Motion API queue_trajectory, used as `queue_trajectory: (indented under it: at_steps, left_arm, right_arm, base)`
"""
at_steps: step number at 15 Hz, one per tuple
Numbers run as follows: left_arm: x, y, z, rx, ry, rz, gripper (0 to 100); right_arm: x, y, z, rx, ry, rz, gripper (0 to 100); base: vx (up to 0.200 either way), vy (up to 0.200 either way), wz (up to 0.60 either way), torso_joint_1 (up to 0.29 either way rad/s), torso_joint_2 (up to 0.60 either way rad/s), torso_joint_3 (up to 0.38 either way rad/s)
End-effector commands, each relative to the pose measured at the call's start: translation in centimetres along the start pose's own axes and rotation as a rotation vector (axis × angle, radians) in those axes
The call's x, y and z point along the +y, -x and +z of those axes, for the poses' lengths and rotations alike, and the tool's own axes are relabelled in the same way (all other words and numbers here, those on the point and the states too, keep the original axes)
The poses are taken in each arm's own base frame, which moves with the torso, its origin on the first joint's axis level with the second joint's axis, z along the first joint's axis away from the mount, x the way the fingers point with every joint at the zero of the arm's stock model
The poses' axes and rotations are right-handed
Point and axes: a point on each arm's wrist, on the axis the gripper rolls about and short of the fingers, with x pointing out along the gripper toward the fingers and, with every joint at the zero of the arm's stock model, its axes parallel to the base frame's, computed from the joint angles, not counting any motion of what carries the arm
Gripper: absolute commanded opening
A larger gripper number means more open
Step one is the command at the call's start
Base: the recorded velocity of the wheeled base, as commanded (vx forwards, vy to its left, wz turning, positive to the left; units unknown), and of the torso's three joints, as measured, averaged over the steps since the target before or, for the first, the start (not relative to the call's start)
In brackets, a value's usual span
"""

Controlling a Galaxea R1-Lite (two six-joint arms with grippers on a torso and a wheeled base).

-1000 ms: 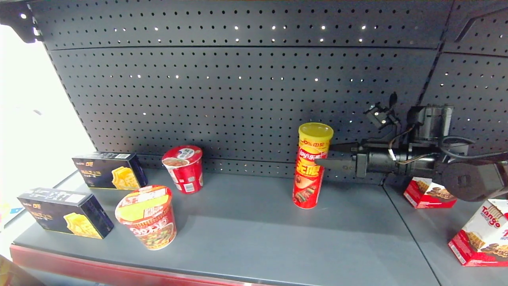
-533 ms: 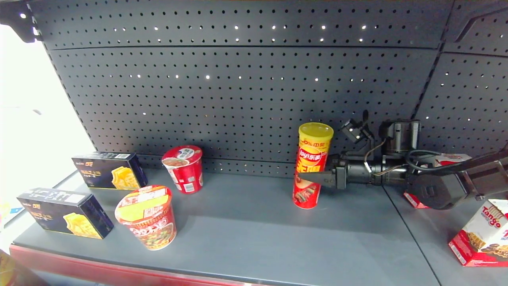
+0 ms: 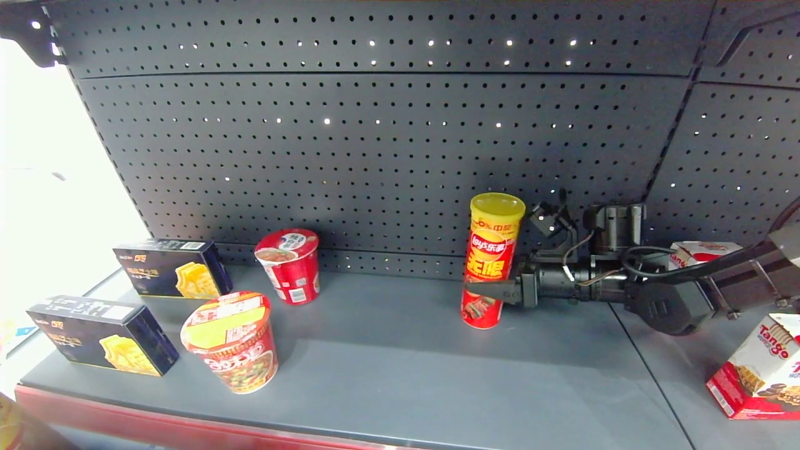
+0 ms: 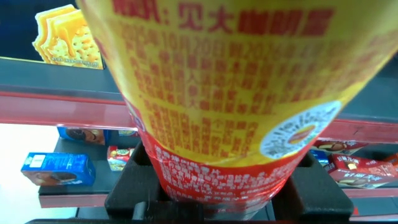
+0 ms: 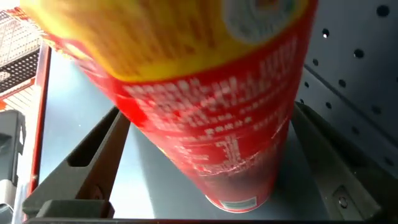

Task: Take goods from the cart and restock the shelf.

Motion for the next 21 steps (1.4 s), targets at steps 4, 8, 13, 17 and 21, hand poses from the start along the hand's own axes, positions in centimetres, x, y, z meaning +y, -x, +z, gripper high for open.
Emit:
queue_trajectory:
  at_steps: [4, 8, 13, 17, 21]
  left_arm:
    - [0.0, 0.0, 0.0, -0.001, -0.001, 0.004, 0]
    - [0.0, 0.0, 0.0, -0.003, 0.001, 0.005, 0]
    - [0.0, 0.0, -0.1, -0.001, 0.001, 0.006, 0]
    - [0.1, 0.2, -0.2, -0.008, 0.001, 0.002, 0]
    - [0.0, 0.2, -0.2, -0.009, 0.000, -0.004, 0]
  right_arm:
    - [-0.9, -1.0, -1.5, 0.010, -0.012, 0.003, 100]
    - [-1.2, -1.4, -1.5, -0.013, 0.000, 0.003, 0]
    - [1.5, -0.3, 0.9, -0.054, 0.052, 0.035, 0]
    - [4.6, 1.9, 1.4, -0.062, 0.073, 0.064, 0]
    - [6.9, 4.5, 0.5, -0.055, 0.113, 0.065, 0]
  base:
    - [0.000, 0.000, 0.00, 0.000, 0.00, 0.000]
    - [0.000, 0.000, 0.00, 0.000, 0.00, 0.000]
    - [0.000, 0.000, 0.00, 0.000, 0.00, 0.000]
    - [0.000, 0.000, 0.00, 0.000, 0.00, 0.000]
    - [0.000, 0.000, 0.00, 0.000, 0.00, 0.000]
